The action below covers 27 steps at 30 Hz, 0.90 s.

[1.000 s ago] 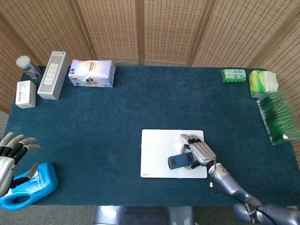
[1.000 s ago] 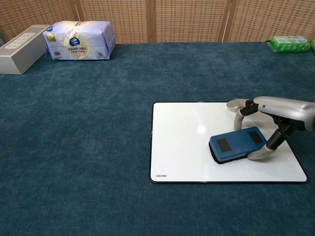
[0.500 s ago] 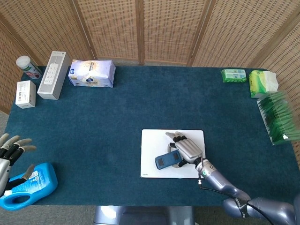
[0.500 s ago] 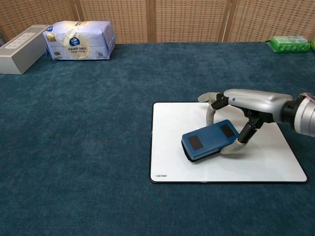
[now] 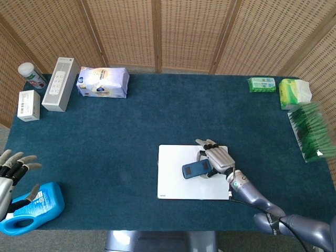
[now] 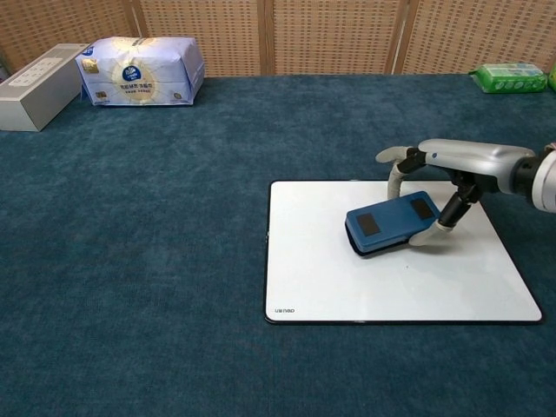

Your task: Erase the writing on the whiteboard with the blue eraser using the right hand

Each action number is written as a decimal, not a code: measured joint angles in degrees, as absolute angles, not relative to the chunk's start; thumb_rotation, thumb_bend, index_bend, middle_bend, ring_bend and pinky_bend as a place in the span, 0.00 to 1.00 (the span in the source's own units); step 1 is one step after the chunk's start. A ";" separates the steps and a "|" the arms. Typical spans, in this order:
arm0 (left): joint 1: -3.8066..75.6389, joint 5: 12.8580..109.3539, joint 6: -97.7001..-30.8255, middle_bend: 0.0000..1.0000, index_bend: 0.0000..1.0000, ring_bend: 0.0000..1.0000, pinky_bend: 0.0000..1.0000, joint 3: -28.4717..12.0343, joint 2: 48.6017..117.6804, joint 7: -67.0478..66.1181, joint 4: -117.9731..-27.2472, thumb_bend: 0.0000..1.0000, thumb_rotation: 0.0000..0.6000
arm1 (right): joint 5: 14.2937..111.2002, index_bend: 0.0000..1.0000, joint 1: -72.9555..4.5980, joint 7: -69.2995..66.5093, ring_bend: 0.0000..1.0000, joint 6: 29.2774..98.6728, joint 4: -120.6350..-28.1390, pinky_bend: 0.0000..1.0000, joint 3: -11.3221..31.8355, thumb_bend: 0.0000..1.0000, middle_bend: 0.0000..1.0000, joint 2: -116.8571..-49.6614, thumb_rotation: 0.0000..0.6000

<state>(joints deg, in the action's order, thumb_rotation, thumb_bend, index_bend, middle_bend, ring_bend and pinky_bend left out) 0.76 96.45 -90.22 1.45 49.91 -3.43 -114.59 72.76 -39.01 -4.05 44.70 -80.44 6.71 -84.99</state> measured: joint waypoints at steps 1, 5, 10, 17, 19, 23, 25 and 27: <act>0.76 96.46 -90.24 0.26 0.32 0.16 0.00 1.43 49.89 -3.46 -114.66 0.43 1.00 | 73.03 0.76 -38.86 -4.76 0.00 44.80 -80.00 0.00 6.61 0.16 0.03 -85.01 1.00; 0.63 96.45 -90.47 0.26 0.32 0.16 0.00 1.42 49.80 -3.41 -114.71 0.43 1.00 | 73.87 0.76 -38.40 -6.60 0.00 45.03 -78.74 0.00 6.13 0.16 0.03 -85.11 1.00; 0.45 96.54 -90.67 0.26 0.32 0.16 0.00 1.51 49.69 -3.14 -114.50 0.43 1.00 | 74.65 0.76 -37.76 -8.03 0.00 45.39 -78.00 0.00 5.43 0.16 0.03 -85.18 1.00; 0.40 96.65 -90.86 0.26 0.32 0.16 0.00 1.49 49.82 -2.48 -114.05 0.43 1.00 | 75.27 0.76 -36.35 -8.84 0.00 46.62 -78.54 0.00 4.35 0.16 0.03 -84.97 1.00; 0.49 96.70 -90.76 0.26 0.32 0.16 0.00 1.47 50.03 -2.19 -113.88 0.43 1.00 | 75.47 0.76 -35.61 -9.11 0.00 47.29 -79.04 0.00 3.79 0.16 0.03 -84.98 1.00; 0.80 97.10 -90.46 0.26 0.32 0.16 0.00 1.41 50.26 -1.94 -113.64 0.43 1.00 | 76.13 0.76 -34.47 -9.19 0.00 48.51 -79.91 0.00 2.82 0.16 0.03 -85.03 1.00; 0.83 97.20 -90.62 0.26 0.32 0.16 0.00 1.33 50.24 -1.79 -113.56 0.43 1.00 | 76.48 0.76 -33.98 -9.07 0.00 49.30 -80.62 0.00 2.55 0.16 0.03 -84.91 1.00; 0.76 97.21 -90.74 0.26 0.32 0.16 0.00 1.35 50.19 -1.53 -113.41 0.43 1.00 | 76.70 0.76 -33.49 -8.83 0.00 49.96 -81.47 0.00 2.28 0.16 0.03 -84.64 1.00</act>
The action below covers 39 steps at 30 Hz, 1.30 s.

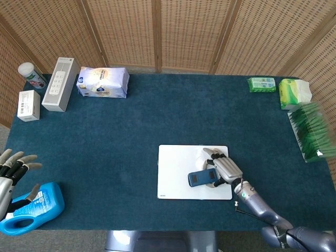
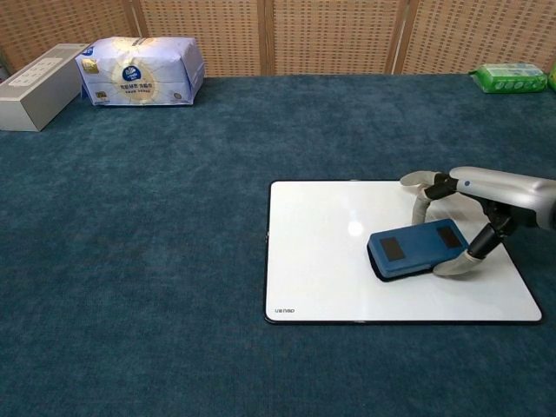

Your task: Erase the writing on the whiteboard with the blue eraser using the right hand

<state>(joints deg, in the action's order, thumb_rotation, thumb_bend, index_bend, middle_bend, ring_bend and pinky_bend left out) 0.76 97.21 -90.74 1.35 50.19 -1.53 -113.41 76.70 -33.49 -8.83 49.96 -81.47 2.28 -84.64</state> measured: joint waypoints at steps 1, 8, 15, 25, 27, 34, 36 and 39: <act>0.71 97.24 -90.80 0.26 0.32 0.16 0.00 1.40 50.17 -1.34 -113.31 0.43 1.00 | 76.97 0.76 -32.96 -8.74 0.00 50.61 -82.32 0.00 1.90 0.16 0.03 -84.36 1.00; 0.62 97.81 -91.02 0.26 0.32 0.16 0.00 1.59 50.11 -0.92 -113.01 0.43 1.00 | 78.60 0.76 -30.03 -7.13 0.00 53.84 -86.04 0.00 -0.30 0.16 0.03 -82.69 1.00; 0.28 98.03 -91.61 0.26 0.32 0.16 0.00 1.64 49.84 -1.53 -113.51 0.43 1.00 | 78.69 0.76 -30.66 -8.05 0.00 53.38 -84.93 0.00 1.01 0.16 0.03 -82.82 1.00; -0.04 98.18 -91.88 0.26 0.32 0.16 0.00 1.74 49.60 -2.69 -114.42 0.43 1.00 | 77.78 0.76 -33.19 -9.84 0.00 49.94 -80.99 0.00 3.11 0.16 0.03 -84.67 1.00; -0.09 98.16 -91.94 0.26 0.32 0.16 0.00 1.70 49.48 -2.94 -114.66 0.43 1.00 | 77.80 0.76 -33.76 -10.21 0.00 49.34 -79.94 0.00 3.47 0.16 0.03 -85.39 1.00; -0.30 98.09 -92.06 0.26 0.32 0.16 0.00 1.74 49.25 -3.35 -115.07 0.43 1.00 | 77.97 0.76 -35.19 -12.27 0.00 47.77 -76.02 0.00 4.25 0.16 0.03 -87.70 1.00; -0.35 98.21 -92.15 0.26 0.32 0.16 0.00 1.75 49.18 -3.52 -115.16 0.43 1.00 | 78.22 0.76 -35.27 -12.81 0.00 47.70 -75.53 0.00 4.20 0.16 0.03 -87.99 1.00; -0.36 98.30 -92.23 0.26 0.32 0.16 0.00 1.68 49.14 -3.62 -115.28 0.43 1.00 | 78.78 0.76 -34.98 -13.00 0.00 48.08 -75.58 0.00 3.65 0.16 0.03 -87.90 1.00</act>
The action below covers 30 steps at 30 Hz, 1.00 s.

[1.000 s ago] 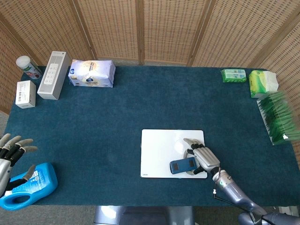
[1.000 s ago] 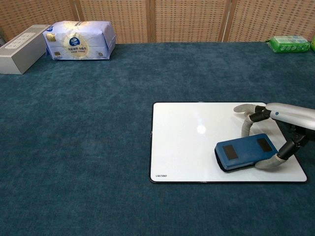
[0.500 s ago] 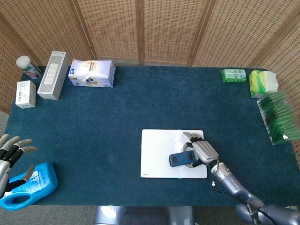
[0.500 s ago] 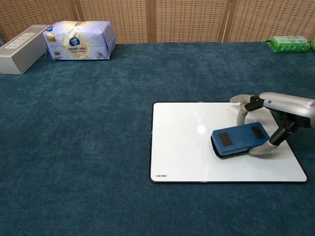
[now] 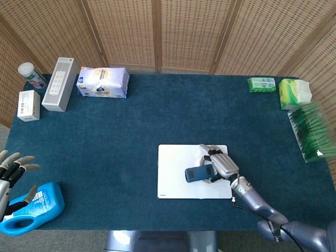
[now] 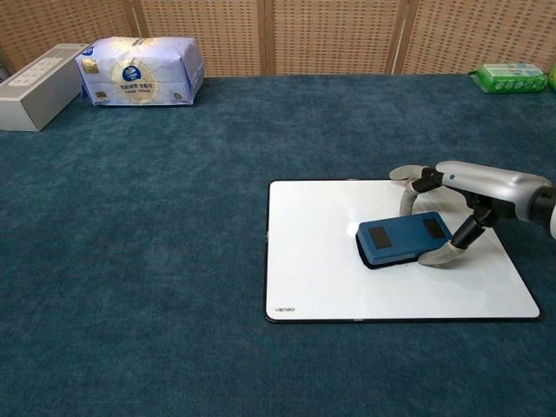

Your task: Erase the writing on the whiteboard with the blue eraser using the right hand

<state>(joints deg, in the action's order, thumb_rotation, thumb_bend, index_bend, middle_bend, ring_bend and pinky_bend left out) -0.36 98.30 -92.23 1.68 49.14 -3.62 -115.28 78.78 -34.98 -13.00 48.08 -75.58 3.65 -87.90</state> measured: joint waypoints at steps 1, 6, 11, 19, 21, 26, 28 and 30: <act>-0.34 98.34 -92.22 0.26 0.32 0.16 0.00 1.65 49.14 -3.62 -115.30 0.43 1.00 | 78.93 0.76 -34.77 -12.97 0.00 48.32 -75.76 0.00 3.43 0.16 0.03 -87.75 1.00; -0.07 98.62 -91.78 0.26 0.32 0.16 0.00 1.63 49.34 -3.64 -115.29 0.43 1.00 | 79.17 0.76 -33.61 -12.46 0.00 49.36 -76.92 0.00 2.46 0.16 0.03 -86.95 1.00; 0.11 98.81 -91.62 0.26 0.32 0.16 0.00 1.58 49.49 -3.56 -115.15 0.43 1.00 | 79.38 0.76 -32.23 -11.61 0.00 50.71 -78.65 0.00 1.42 0.16 0.04 -85.67 1.00; 0.07 99.19 -91.67 0.26 0.32 0.16 0.00 1.70 49.60 -3.59 -115.16 0.43 1.00 | 79.29 0.76 -30.96 -10.84 0.00 51.54 -80.32 0.00 0.70 0.16 0.04 -84.09 1.00; -0.07 99.34 -91.91 0.26 0.32 0.16 0.00 1.75 49.59 -3.69 -115.26 0.43 1.00 | 79.43 0.76 -30.99 -10.87 0.00 51.56 -80.48 0.00 0.77 0.16 0.04 -84.12 1.00; -0.32 99.64 -92.19 0.26 0.32 0.16 0.00 1.90 49.60 -3.87 -115.35 0.43 1.00 | 79.80 0.76 -31.65 -10.59 0.00 51.04 -80.73 0.00 1.10 0.16 0.04 -84.99 1.00; -0.46 99.69 -92.42 0.26 0.32 0.16 0.00 1.94 49.57 -3.87 -115.32 0.43 1.00 | 80.08 0.76 -32.32 -10.32 0.00 50.66 -80.82 0.00 1.46 0.16 0.04 -85.68 1.00; -0.62 99.67 -92.62 0.26 0.32 0.16 0.00 1.97 49.53 -3.80 -115.25 0.43 1.00 | 80.24 0.76 -33.07 -9.97 0.00 50.20 -80.90 0.00 1.91 0.16 0.04 -86.31 1.00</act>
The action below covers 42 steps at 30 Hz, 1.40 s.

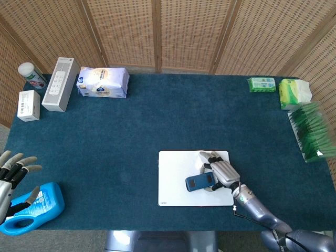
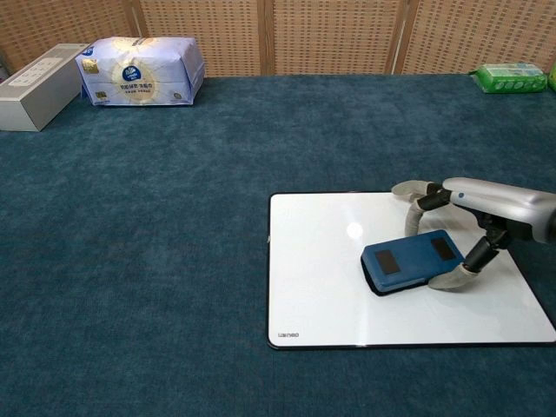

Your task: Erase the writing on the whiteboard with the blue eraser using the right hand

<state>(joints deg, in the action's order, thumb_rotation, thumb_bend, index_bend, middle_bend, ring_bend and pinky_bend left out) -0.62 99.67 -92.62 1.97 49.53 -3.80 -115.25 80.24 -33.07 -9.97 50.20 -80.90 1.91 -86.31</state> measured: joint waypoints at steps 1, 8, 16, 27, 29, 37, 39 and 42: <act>-0.67 99.64 -92.70 0.26 0.32 0.16 0.00 1.98 49.51 -3.76 -115.21 0.43 1.00 | 80.31 0.76 -33.59 -9.71 0.00 49.91 -80.98 0.00 2.27 0.16 0.04 -86.67 1.00; -0.79 99.36 -92.98 0.26 0.32 0.16 0.00 1.82 49.68 -3.35 -114.82 0.43 1.00 | 80.29 0.76 -37.54 -7.49 0.00 48.21 -81.94 0.00 5.86 0.16 0.04 -87.60 1.00; -0.23 98.55 -92.21 0.27 0.33 0.16 0.00 1.36 50.89 -2.96 -114.37 0.43 1.00 | 76.75 0.76 -40.76 -5.14 0.00 47.36 -85.37 0.00 10.88 0.16 0.04 -84.47 1.00; 1.96 97.27 -88.79 0.27 0.34 0.16 0.00 0.49 53.91 -4.15 -114.56 0.43 1.00 | 74.02 0.72 -36.32 -3.02 0.00 53.76 -88.91 0.00 10.06 0.17 0.04 -80.68 1.00; 2.37 97.14 -88.14 0.28 0.34 0.16 0.00 0.38 54.30 -4.35 -114.66 0.43 1.00 | 73.62 0.71 -35.58 -2.14 0.00 54.53 -89.44 0.00 9.65 0.17 0.04 -79.96 1.00; 3.66 96.58 -86.71 0.28 0.34 0.16 0.00 -0.15 55.38 -5.40 -114.92 0.43 1.00 | 72.27 0.70 -34.17 -1.13 0.00 55.46 -90.49 0.00 8.79 0.17 0.04 -78.30 1.00; 3.67 96.41 -86.73 0.28 0.34 0.16 0.00 -0.12 55.31 -5.43 -114.86 0.43 1.00 | 71.99 0.70 -33.83 -1.06 0.00 55.48 -90.47 0.00 8.55 0.17 0.04 -77.99 1.00; 3.70 96.65 -86.96 0.28 0.34 0.16 0.00 -0.12 55.19 -5.24 -114.92 0.43 1.00 | 71.75 0.70 -33.56 -1.04 0.00 55.29 -90.41 0.00 8.14 0.17 0.04 -77.76 1.00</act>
<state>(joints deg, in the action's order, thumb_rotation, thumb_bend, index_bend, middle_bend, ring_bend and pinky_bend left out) 3.70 96.65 -86.96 -0.12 55.19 -5.24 -114.92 71.75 -33.56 -1.04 55.29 -90.41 8.14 -77.76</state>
